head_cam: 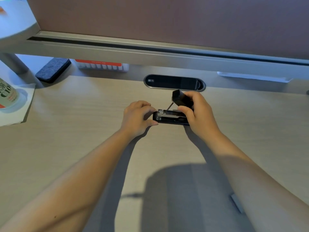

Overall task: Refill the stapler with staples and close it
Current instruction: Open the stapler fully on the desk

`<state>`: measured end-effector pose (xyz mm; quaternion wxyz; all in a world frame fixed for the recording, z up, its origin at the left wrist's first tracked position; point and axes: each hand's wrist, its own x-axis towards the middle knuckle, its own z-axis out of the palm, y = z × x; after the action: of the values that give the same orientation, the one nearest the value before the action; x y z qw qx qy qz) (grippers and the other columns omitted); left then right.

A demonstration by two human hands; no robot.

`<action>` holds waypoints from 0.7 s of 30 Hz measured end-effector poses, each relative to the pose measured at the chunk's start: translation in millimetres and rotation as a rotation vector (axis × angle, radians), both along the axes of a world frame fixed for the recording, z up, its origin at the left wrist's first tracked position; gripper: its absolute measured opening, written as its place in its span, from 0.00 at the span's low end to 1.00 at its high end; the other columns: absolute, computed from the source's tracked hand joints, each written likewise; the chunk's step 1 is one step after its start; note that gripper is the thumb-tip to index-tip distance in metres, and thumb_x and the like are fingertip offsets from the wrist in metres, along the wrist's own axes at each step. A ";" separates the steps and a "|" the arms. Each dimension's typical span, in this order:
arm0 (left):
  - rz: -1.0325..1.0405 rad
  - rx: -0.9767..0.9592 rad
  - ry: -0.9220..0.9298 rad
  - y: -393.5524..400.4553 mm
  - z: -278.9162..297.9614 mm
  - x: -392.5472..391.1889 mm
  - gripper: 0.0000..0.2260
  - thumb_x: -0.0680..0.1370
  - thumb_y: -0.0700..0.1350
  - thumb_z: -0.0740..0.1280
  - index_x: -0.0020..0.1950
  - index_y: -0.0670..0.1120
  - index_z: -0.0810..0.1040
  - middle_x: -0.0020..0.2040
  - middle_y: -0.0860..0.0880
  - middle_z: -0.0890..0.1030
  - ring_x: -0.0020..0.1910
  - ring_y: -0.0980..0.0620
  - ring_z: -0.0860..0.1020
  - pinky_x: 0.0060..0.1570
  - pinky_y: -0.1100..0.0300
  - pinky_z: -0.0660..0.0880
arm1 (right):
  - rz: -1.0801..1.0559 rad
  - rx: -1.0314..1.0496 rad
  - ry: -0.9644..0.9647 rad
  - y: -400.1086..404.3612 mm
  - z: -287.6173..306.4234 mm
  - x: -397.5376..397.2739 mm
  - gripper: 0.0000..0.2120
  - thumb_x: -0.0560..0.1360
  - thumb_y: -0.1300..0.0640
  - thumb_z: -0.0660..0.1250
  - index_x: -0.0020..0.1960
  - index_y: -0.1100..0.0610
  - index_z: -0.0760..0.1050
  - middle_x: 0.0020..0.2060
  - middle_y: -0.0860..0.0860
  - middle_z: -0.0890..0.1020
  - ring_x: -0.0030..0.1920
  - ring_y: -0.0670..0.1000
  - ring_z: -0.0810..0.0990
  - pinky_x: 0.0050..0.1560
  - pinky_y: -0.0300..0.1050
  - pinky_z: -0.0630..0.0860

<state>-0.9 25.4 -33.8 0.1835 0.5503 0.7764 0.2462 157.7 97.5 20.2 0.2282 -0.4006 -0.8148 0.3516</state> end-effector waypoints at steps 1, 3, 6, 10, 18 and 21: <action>-0.001 -0.002 0.002 -0.3 1.2 0.3 0.17 0.69 0.48 0.70 0.56 0.48 0.77 0.61 0.46 0.75 0.63 0.46 0.67 0.62 0.53 0.61 | 0.000 -0.005 0.003 0.1 1.7 2.9 0.15 0.74 0.61 0.61 0.60 0.58 0.65 0.55 0.53 0.73 0.52 0.51 0.71 0.46 0.31 0.65; -0.006 -0.007 0.008 -0.8 3.3 0.8 0.16 0.69 0.48 0.69 0.56 0.47 0.77 0.61 0.46 0.75 0.63 0.46 0.67 0.61 0.54 0.61 | 0.018 0.011 -0.013 -0.3 5.8 8.2 0.20 0.75 0.61 0.60 0.65 0.55 0.59 0.62 0.57 0.72 0.57 0.55 0.73 0.53 0.42 0.70; -0.017 -0.016 0.025 -0.7 4.9 1.5 0.16 0.69 0.48 0.69 0.56 0.47 0.76 0.61 0.45 0.75 0.63 0.46 0.67 0.61 0.54 0.62 | 0.052 0.063 -0.052 0.3 14.9 16.9 0.27 0.75 0.61 0.60 0.69 0.51 0.52 0.67 0.59 0.68 0.62 0.59 0.71 0.61 0.55 0.71; -0.019 -0.034 0.042 -0.9 6.1 3.0 0.17 0.70 0.47 0.68 0.57 0.46 0.76 0.61 0.45 0.75 0.62 0.45 0.68 0.61 0.53 0.63 | 0.078 0.145 -0.080 7.6 20.6 34.1 0.27 0.74 0.60 0.61 0.69 0.51 0.53 0.65 0.59 0.69 0.61 0.58 0.72 0.59 0.56 0.73; -0.013 -0.060 0.059 -1.7 8.9 9.7 0.16 0.71 0.46 0.68 0.57 0.45 0.75 0.61 0.44 0.75 0.62 0.44 0.68 0.61 0.52 0.64 | -0.162 0.113 -0.029 24.2 22.7 70.2 0.21 0.72 0.63 0.65 0.62 0.61 0.63 0.60 0.61 0.70 0.53 0.48 0.67 0.52 0.37 0.67; 0.010 -0.062 0.059 -1.8 8.6 11.4 0.15 0.71 0.45 0.68 0.57 0.45 0.75 0.60 0.44 0.75 0.61 0.44 0.69 0.60 0.51 0.65 | -0.280 0.063 -0.064 30.7 8.1 87.4 0.20 0.71 0.63 0.65 0.61 0.62 0.64 0.60 0.61 0.69 0.54 0.52 0.69 0.47 0.32 0.64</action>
<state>10.5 23.6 -25.2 0.1763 0.5475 0.7915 0.2066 245.2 128.2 28.3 0.2613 -0.5141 -0.7684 0.2776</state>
